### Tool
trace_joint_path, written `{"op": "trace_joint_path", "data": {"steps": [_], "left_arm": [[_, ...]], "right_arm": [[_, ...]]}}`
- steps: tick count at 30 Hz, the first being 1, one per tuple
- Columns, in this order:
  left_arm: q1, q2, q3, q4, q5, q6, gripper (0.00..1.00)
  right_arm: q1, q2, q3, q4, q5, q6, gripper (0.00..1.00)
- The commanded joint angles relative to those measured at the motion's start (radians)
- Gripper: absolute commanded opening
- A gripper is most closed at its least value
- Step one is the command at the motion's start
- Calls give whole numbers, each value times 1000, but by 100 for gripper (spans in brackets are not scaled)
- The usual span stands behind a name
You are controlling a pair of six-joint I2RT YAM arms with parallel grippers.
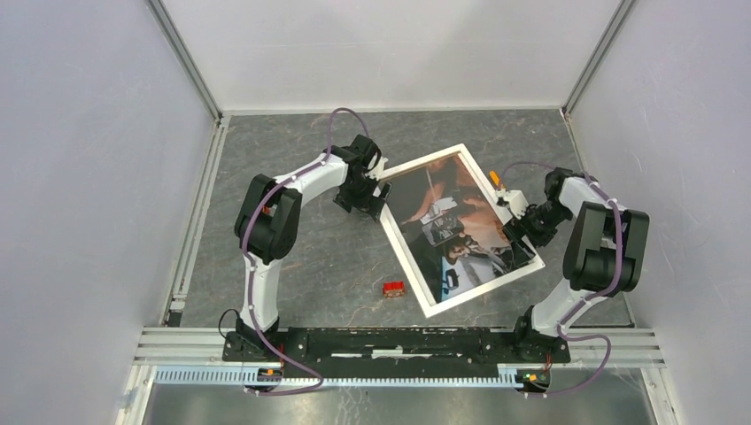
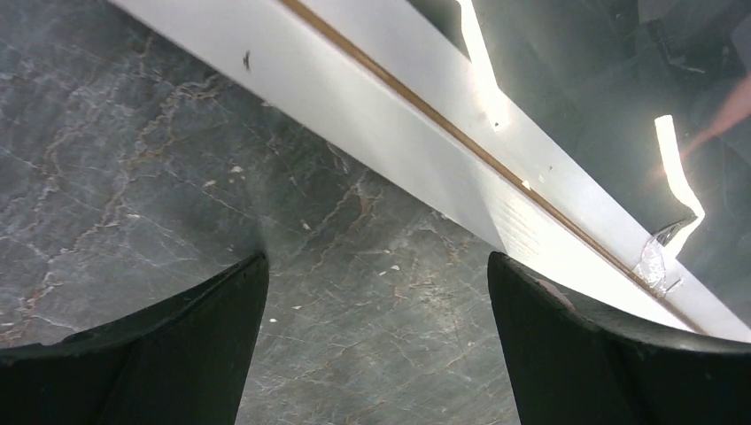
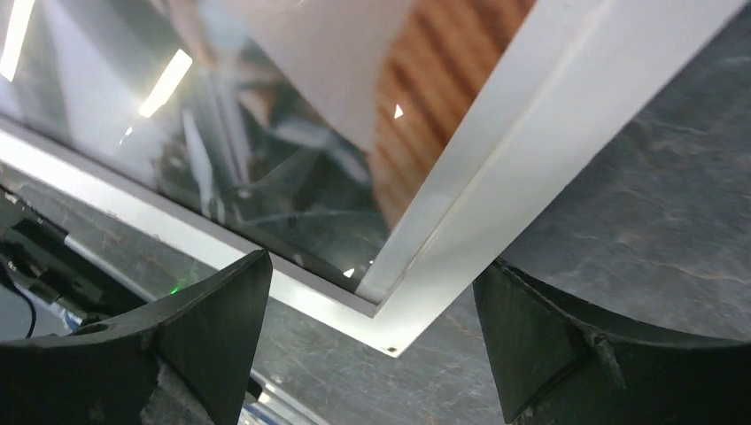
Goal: Take the photo out of the frame
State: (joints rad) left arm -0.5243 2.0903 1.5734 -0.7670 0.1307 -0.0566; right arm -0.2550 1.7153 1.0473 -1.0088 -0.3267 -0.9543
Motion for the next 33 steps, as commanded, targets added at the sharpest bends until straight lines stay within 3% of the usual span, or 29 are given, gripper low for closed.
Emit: {"op": "trace_joint_path", "data": {"steps": [1,20,33], "left_arm": [[-14,38,70,68,44,-19,100],[-2,58,105,8,50,35,100],[13,44,97,1,73,55,100]], "right_arm": [[82,8,-78,-141,-167,-63,89],[346,50,-90,-142,-290,-83,93],[608,98,-21,-84,-373,-15,95]]}}
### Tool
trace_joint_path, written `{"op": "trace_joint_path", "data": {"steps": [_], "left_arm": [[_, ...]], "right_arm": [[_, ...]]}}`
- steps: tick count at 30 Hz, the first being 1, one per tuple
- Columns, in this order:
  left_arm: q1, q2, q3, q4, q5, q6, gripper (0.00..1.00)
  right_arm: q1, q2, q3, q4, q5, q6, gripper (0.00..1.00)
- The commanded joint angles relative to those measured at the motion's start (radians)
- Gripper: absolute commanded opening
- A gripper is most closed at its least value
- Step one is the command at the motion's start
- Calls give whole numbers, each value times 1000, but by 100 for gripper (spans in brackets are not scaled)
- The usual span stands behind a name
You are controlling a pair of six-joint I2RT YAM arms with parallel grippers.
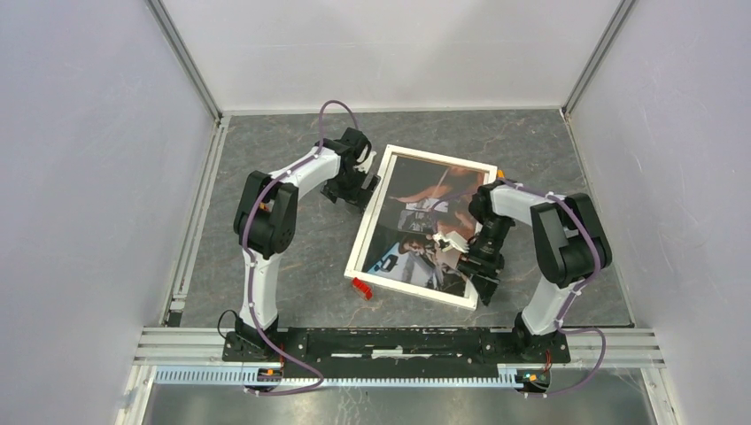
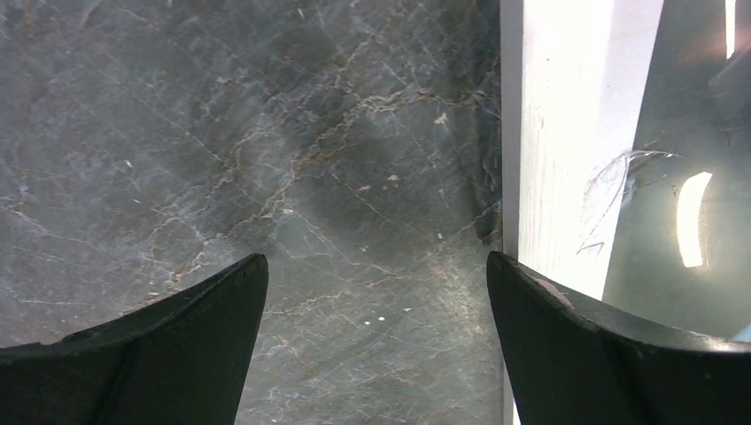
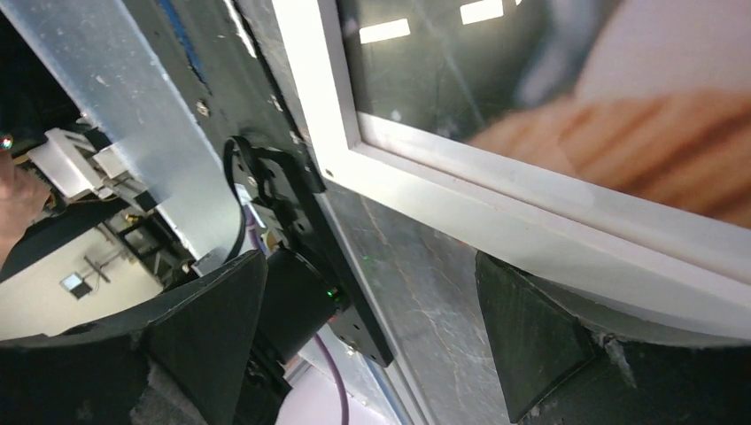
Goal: Take the photo out of the frame
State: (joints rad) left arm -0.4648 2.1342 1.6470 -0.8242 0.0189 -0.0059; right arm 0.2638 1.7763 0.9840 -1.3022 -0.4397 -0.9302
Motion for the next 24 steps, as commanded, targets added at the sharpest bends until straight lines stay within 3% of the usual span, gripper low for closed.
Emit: {"op": "trace_joint_path", "data": {"steps": [1,11,20,24], "left_arm": [[-46,-1,25,56,192,4,100],[-27,29,94,30,151,45,100],[93,109,311,-36,147,42,100],[154,58,358,-51,143,55,100]], "right_arm": [[110,43,50,220,-268,-26,95],[288,165,241,430,-348,193,97],[337,282,413,697,-371,454,98],[359,336,485,806,-332,542,98]]}}
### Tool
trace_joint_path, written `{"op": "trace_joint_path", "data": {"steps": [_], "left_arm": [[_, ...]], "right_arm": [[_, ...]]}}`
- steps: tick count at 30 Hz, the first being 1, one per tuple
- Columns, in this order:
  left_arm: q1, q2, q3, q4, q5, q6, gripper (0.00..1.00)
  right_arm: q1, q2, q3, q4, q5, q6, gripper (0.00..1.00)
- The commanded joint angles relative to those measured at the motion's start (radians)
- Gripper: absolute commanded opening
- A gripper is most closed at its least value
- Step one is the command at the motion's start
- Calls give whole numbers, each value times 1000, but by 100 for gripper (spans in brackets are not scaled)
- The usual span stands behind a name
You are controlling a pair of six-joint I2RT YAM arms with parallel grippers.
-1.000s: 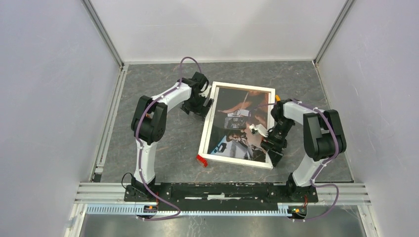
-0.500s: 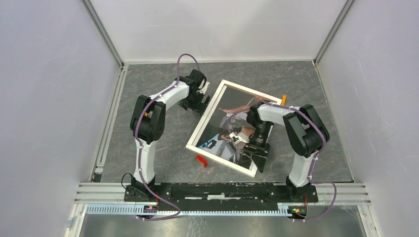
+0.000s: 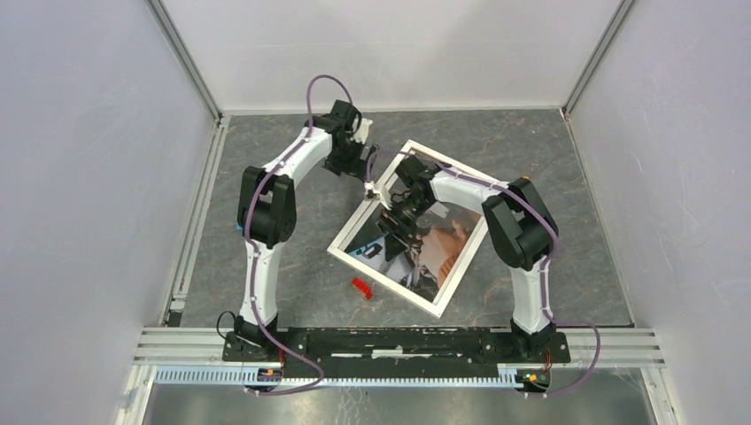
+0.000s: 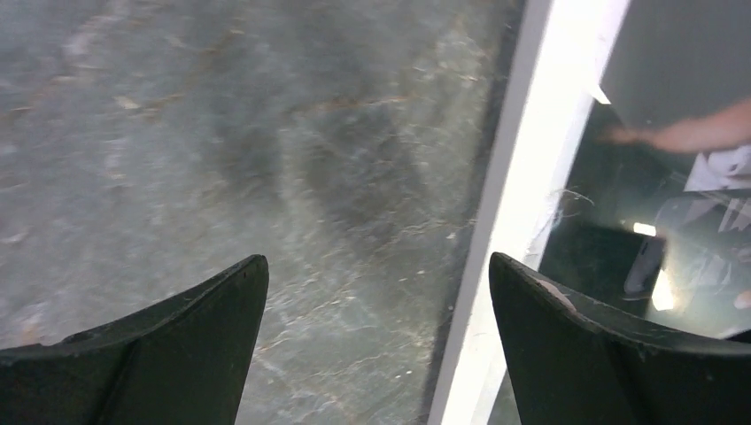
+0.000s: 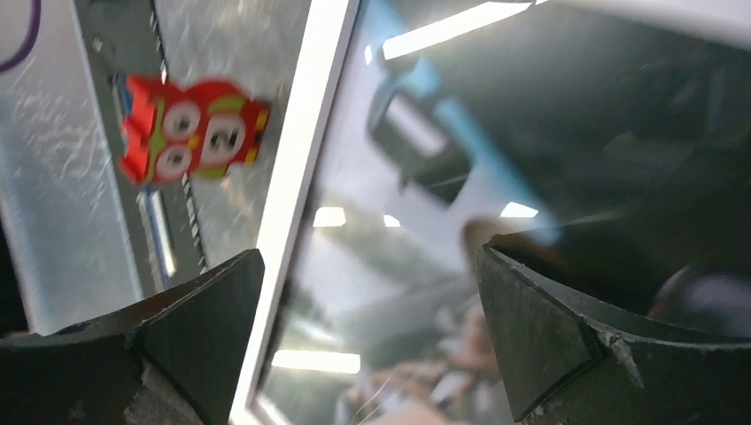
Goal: Take the photo out of the frame
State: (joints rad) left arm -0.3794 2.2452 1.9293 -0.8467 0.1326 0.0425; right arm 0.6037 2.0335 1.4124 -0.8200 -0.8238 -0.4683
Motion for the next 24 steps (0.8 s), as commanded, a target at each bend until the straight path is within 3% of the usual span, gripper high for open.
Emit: {"op": "trace_joint_path", "data": {"steps": [1,5,14,20,24], "left_arm": [[76,-81,68,-29,22,14,100],[83,-207,-44,-14,14,49,100],[55,-546,-577,129,83,2,100],[18,-597,-753,152,3,23,100],[-9,-588,-787,163,-25,43,94]], "right_arm": [[18,90,79,337,63,97,98],[7,52,157,329,91,99,98],[-155,-256,45,241,156,-26,98],[-360,-288,9,124,172,-84,98],[-452,-282,12,112,187,-81,98]]}}
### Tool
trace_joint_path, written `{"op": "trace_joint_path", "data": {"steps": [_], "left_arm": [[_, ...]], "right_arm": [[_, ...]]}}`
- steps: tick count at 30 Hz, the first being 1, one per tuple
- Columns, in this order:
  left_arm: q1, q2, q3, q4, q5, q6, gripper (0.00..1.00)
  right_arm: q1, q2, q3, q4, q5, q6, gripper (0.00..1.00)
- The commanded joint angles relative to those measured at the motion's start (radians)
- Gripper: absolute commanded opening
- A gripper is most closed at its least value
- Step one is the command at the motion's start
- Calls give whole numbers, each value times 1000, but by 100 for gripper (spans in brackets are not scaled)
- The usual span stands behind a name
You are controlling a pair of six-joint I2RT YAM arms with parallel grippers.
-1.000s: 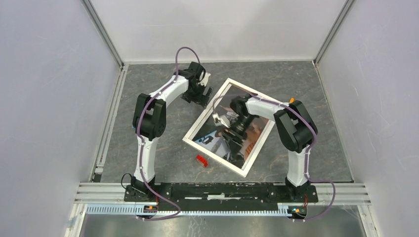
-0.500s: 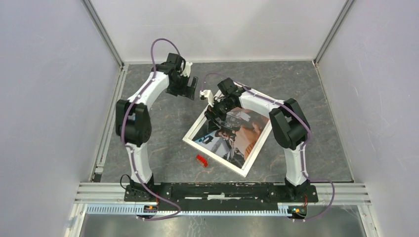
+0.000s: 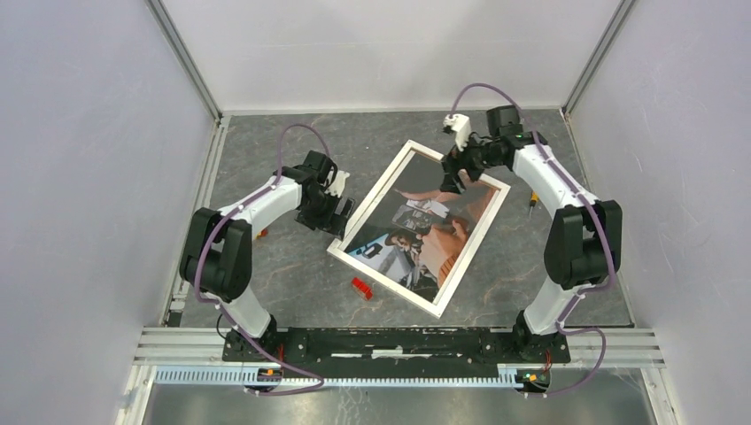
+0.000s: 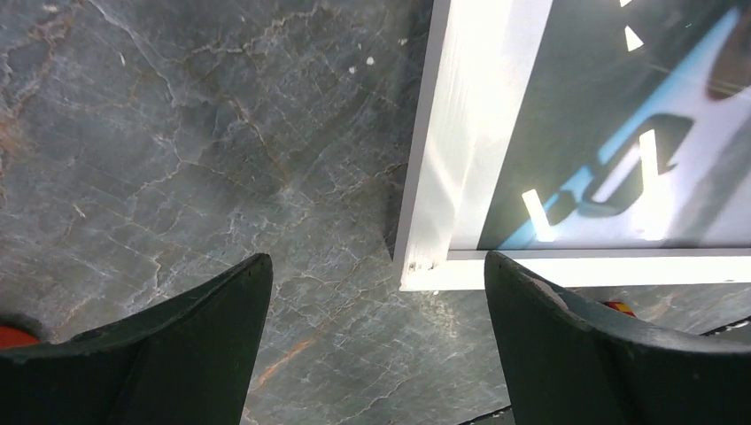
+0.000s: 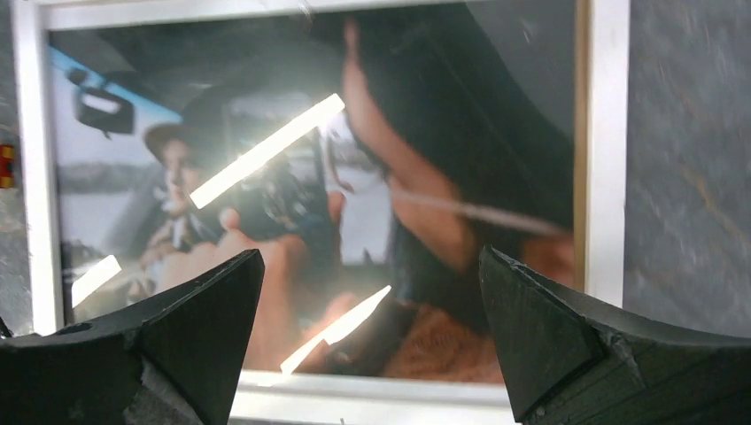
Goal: Take the photo out of the frame
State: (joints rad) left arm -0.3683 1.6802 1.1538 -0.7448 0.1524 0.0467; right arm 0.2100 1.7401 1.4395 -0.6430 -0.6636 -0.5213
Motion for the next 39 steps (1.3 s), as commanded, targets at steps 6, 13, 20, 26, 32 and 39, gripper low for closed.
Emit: {"op": "trace_joint_path", "data": {"steps": [6,13,20,26,32,39], "left_arm": [[-38,42,-7,77,-83,58,93],[-40,98,17,78,-83,85,96],[-19,210,111,93,-206,125,86],[36,361,306,83,-221,166,79],[69,536,609,73,-284,232,82],[141,690,1076,-90,-347,230,94]], "right_arm": [[-140,37,13,-70,49,-21,98],[-205,76,65,-78,73,-2,98],[-320,96,113,-121,66,-12,98],[-343,105,109,-141,74,-29,98],[-345,104,84,-136,53,-29,98],[-340,133,81,-73,18,37,98]]}}
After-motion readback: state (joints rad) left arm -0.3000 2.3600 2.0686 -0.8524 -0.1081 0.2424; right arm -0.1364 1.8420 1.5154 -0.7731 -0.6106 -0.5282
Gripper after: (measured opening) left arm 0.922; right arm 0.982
